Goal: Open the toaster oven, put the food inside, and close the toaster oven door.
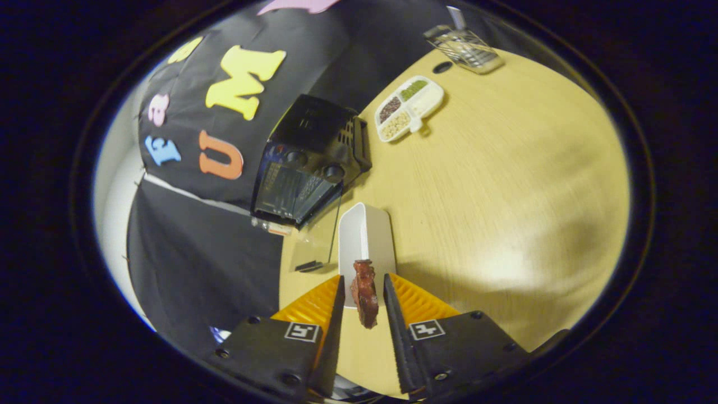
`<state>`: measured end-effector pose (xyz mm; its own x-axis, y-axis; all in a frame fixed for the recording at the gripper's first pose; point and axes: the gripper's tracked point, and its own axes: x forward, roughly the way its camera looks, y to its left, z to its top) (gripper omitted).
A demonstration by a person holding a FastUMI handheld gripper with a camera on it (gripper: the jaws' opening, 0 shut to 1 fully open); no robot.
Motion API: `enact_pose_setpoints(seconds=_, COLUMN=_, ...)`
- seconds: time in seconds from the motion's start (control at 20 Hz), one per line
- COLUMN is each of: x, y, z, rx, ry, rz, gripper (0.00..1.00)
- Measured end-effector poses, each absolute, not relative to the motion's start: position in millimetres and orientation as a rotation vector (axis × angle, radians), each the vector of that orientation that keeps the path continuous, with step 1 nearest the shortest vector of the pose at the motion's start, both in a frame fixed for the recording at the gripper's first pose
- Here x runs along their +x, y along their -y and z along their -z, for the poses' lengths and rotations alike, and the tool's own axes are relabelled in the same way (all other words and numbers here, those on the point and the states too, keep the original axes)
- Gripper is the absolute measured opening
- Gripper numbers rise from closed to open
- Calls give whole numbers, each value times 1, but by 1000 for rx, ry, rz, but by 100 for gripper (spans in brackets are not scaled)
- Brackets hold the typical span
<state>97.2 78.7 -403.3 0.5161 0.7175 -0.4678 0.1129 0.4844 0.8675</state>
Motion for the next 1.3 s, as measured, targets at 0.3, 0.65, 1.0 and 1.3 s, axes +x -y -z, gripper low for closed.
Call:
enact_pose_setpoints(seconds=0.3, x=97, y=-77, z=394, rx=979, ry=-984, rz=-443, gripper=18)
enact_pose_setpoints(seconds=0.65, x=99, y=-108, z=332, rx=894, ry=-869, rz=-418, gripper=15)
enact_pose_setpoints(seconds=1.0, x=131, y=-192, z=284, rx=962, ry=-755, rz=-436, gripper=15)
enact_pose_setpoints(seconds=1.3, x=166, y=-270, z=284, rx=1082, ry=-684, rz=-417, gripper=15)
